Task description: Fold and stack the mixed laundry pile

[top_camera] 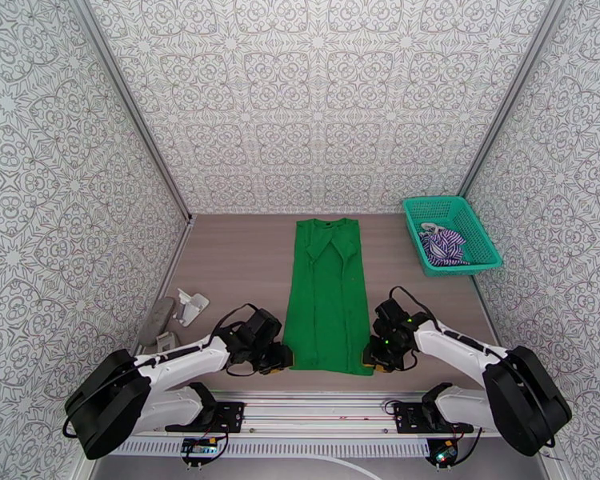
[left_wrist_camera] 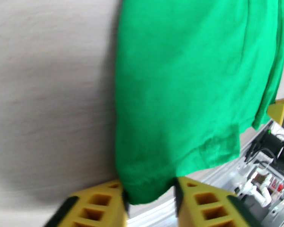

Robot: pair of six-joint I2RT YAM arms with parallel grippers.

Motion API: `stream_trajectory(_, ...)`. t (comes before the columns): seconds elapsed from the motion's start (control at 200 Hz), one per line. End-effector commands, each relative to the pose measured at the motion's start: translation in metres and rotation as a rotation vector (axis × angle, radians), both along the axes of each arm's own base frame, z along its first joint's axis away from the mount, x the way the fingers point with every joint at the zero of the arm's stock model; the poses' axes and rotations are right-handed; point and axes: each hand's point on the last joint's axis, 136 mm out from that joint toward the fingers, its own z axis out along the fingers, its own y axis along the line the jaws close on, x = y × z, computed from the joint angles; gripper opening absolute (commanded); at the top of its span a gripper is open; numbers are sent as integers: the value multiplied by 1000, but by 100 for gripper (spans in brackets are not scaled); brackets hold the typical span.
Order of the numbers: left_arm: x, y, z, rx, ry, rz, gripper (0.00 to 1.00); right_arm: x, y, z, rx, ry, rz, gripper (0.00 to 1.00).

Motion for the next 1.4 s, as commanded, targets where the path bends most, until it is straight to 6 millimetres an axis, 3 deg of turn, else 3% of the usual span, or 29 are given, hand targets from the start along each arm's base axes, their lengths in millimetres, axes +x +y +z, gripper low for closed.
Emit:
stream_trajectory(0.0, 7, -1, 11, 15, -40, 16, 11, -3, 11, -6, 49, -22, 27, 16)
stream_trajectory(0.08, 7, 0, 18, 4, -55, 29, 0, -2, 10, 0, 46, -36, 22, 8)
stream_trajectory(0.175, 8, 2, 25, 0, -71, 32, 0, -2, 9, 9, 49, -49, 15, 0)
stream_trajectory(0.495, 27, -3, 61, 2, -170, 23, 0, 3, -1, 42, -5, -99, 11, 0)
stream_trajectory(0.66, 45, -5, 88, 2, -248, 18, 0, 19, -7, 65, -59, -161, -6, 0)
stream_trajectory(0.805, 74, -5, 112, 26, -341, 36, 0, 51, -8, 96, -126, -240, -17, 0)
stream_trajectory(1.055, 135, -8, 147, 36, -479, 74, 0, 136, -8, 148, -218, -408, -40, 0)
stream_trajectory(1.205, 186, -14, 167, 53, -600, 97, 0, 183, -3, 154, -195, -463, -48, 0)
stream_trajectory(1.395, 243, -21, 171, 44, -658, 94, 0, 235, 3, 147, -167, -486, -70, 0)
